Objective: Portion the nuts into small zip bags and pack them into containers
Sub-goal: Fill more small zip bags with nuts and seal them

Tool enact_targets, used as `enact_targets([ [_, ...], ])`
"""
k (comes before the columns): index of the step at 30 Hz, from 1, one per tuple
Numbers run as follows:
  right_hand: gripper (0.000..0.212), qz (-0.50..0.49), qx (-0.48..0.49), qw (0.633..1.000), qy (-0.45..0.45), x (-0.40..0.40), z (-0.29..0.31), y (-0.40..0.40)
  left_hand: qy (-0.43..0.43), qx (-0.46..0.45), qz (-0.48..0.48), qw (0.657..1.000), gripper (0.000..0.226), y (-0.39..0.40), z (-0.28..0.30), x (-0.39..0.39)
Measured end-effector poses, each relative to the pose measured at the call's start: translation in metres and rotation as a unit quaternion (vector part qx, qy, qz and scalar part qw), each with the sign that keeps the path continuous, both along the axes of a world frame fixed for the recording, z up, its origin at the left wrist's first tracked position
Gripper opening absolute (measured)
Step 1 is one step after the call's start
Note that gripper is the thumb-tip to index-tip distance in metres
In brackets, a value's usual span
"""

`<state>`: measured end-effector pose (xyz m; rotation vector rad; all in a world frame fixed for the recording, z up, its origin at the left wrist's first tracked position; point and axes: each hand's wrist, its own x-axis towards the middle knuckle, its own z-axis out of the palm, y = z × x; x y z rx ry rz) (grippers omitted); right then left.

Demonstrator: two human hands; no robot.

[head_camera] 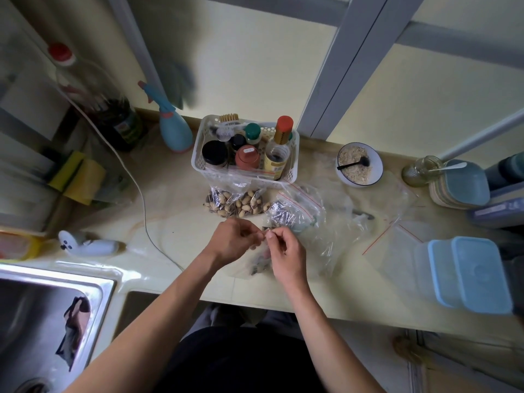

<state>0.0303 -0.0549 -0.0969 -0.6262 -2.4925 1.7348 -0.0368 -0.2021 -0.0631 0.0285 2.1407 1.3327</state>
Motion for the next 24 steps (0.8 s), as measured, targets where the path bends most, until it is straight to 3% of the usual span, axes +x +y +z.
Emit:
enact_targets([
  [10,0.017,0.030,0.022,0.998,0.042,-0.006,0.000,-0.003,0.036,-0.081,-0.008,0.996,0.014,0.006,-0.002,0.000],
  [21,0.014,-0.018,0.012,1.000,0.022,-0.005,0.003,0.007,0.026,-0.040,-0.010,0.999,0.011,-0.003,-0.001,0.005],
  [24,0.013,0.001,-0.059,0.998,-0.001,-0.006,0.006,0.007,0.026,-0.021,0.000,0.999,0.012,-0.003,-0.001,0.006],
])
